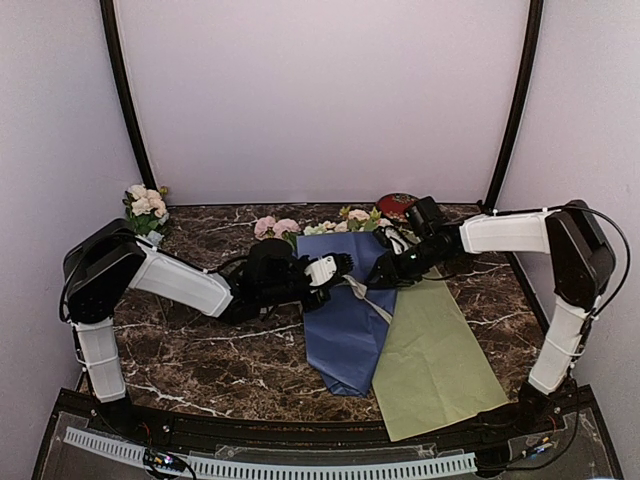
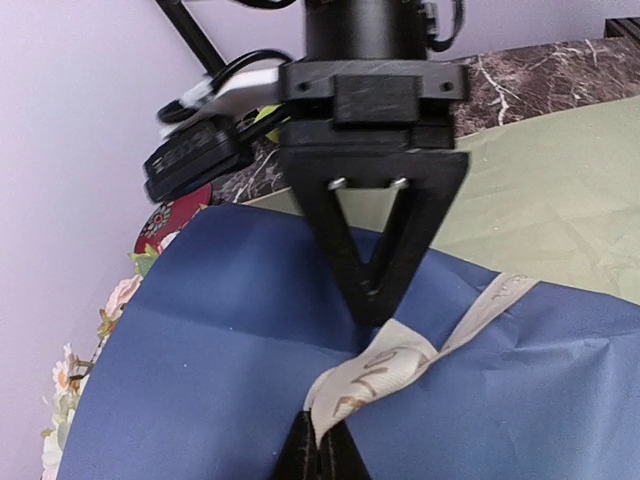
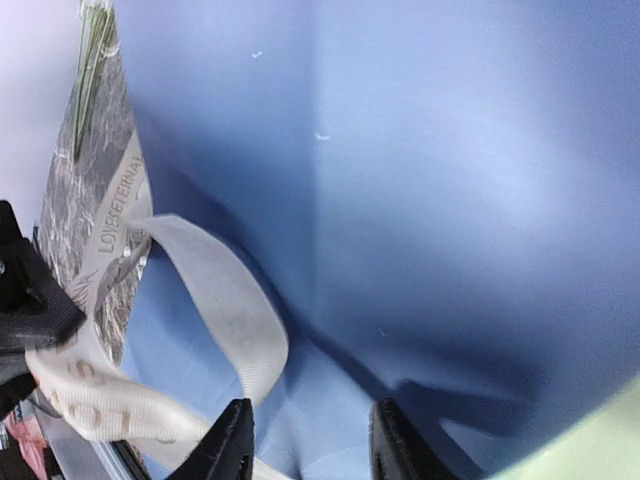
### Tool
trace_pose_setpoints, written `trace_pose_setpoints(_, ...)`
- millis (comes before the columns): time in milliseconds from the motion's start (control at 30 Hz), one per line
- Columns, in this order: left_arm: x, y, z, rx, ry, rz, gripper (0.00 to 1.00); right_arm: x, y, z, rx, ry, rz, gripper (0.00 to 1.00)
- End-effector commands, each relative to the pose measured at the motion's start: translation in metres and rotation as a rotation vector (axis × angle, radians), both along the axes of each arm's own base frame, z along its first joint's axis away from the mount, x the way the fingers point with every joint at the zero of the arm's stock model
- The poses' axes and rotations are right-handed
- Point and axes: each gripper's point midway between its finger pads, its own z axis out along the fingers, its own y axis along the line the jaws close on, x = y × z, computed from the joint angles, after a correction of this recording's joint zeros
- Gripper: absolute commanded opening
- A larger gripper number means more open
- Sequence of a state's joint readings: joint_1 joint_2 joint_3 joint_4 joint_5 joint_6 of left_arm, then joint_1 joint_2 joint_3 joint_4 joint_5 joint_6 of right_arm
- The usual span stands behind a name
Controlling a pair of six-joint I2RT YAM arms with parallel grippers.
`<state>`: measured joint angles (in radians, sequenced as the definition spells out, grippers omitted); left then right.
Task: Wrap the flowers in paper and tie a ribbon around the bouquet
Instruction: Cross the ribbon over the folded bouquet.
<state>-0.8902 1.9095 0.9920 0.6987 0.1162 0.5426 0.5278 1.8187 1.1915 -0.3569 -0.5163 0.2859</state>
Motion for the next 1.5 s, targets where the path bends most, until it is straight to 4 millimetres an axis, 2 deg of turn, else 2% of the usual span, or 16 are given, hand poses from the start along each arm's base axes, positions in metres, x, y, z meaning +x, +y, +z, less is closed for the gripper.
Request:
trace_pose_setpoints(0,0.018,0.003,0.021,-0.099,0.005,0.032,0.0,0.01,-0.012,0.029,0.052,-0.113,-0.128,0.36)
trace_pose_setpoints(167,0.028,0.001,0.017,-0.103,0.003,0.041,0.0,-0.002,-0.023,0.046,0.134,-0.175,-0.226,0.22)
trace_pose_setpoints(233,0.031,0.001,0.017,-0.107,0.002,0.045,0.0,-0.012,-0.016,0.048,0.182,-0.187,-0.232,0.18)
trace_pose_setpoints(333,0.031,0.001,0.019,-0.115,-0.006,0.045,0.0,-0.026,0.0,0.046,0.22,-0.217,-0.202,0.18)
trace_pose_setpoints(400,0.029,0.0,0.019,-0.11,-0.007,0.032,0.0,-0.02,0.001,0.044,0.222,-0.208,-0.214,0.18)
trace_pose_setpoints(500,0.026,0.001,0.02,-0.105,-0.012,0.02,0.0,0.006,-0.004,0.049,0.232,-0.202,-0.248,0.16)
trace_pose_setpoints(567,0.025,0.001,0.02,-0.101,-0.014,0.017,0.0,0.021,-0.001,0.045,0.215,-0.199,-0.233,0.19)
trace_pose_setpoints(600,0.025,0.001,0.021,-0.102,-0.014,0.017,0.0,0.026,0.003,0.042,0.204,-0.195,-0.211,0.24)
trace_pose_setpoints(667,0.025,0.001,0.024,-0.108,-0.015,0.018,0.0,0.024,0.017,0.034,0.22,-0.147,-0.14,0.34)
trace_pose_setpoints(700,0.025,0.002,0.026,-0.112,-0.014,0.019,0.0,0.023,0.022,0.028,0.226,-0.119,-0.117,0.36)
trace_pose_setpoints(900,0.02,0.0,0.036,-0.125,-0.016,-0.006,0.0,0.002,0.049,0.003,0.243,0.021,0.035,0.36)
trace_pose_setpoints(1000,0.015,-0.001,0.041,-0.128,-0.011,-0.03,0.0,-0.01,0.059,-0.008,0.209,0.074,0.126,0.29)
trace_pose_setpoints(1133,0.013,0.001,0.05,-0.144,-0.022,-0.032,0.0,-0.032,0.06,-0.014,0.221,0.133,0.215,0.2)
trace_pose_setpoints(1233,0.012,0.0,0.048,-0.141,-0.018,-0.04,0.0,-0.043,0.055,-0.014,0.207,0.147,0.254,0.18)
trace_pose_setpoints(1367,0.015,0.0,0.036,-0.123,-0.004,-0.026,0.0,-0.044,0.044,-0.008,0.193,0.132,0.252,0.19)
trace_pose_setpoints(1467,0.018,0.0,0.033,-0.126,0.002,-0.006,0.0,-0.036,0.029,-0.004,0.173,0.132,0.198,0.24)
